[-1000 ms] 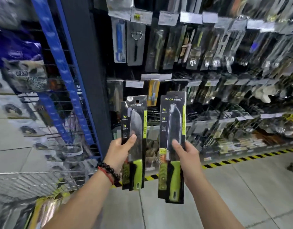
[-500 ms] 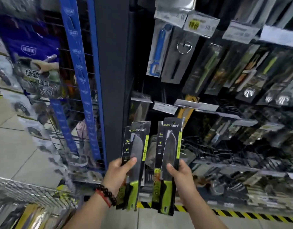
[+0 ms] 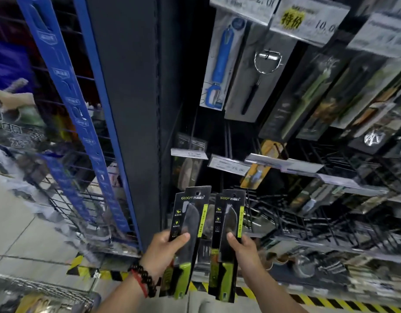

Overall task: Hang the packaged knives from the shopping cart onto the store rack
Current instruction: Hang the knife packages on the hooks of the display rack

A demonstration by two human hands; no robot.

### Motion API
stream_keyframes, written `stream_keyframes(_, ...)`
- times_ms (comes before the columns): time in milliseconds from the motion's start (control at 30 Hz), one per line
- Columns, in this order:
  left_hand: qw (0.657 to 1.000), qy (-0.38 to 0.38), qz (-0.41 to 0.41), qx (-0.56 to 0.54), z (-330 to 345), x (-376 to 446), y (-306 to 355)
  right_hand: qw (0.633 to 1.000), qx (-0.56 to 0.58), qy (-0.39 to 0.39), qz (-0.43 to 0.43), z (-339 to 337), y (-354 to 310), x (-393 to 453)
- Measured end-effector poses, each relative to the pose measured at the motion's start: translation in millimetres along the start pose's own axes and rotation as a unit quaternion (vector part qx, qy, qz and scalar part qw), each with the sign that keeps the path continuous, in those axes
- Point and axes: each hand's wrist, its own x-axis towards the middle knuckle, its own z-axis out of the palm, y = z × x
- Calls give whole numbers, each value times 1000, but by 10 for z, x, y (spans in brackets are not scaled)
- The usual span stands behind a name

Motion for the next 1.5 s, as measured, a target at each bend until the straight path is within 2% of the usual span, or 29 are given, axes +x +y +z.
stream_keyframes(100,1000,3,-5,10,48,60,-8,999,-27,10,-19,34,-19,191)
stream_keyframes(267,999,8,-10,43,113,148,-19,999,-17,-20,-42,63,-143,511)
stream_keyframes(733,998,38,-33,42,252,177,-16,990,-22,-63,-122,190,-568,754)
stream_keyframes(1233,997,53,-45,15,269,236,-51,991,-10,-71,-115,266,-465,975)
stream_keyframes(1500,998,45,-41,22,256,269,-61,996,0,-72,-46,410,-710,1367)
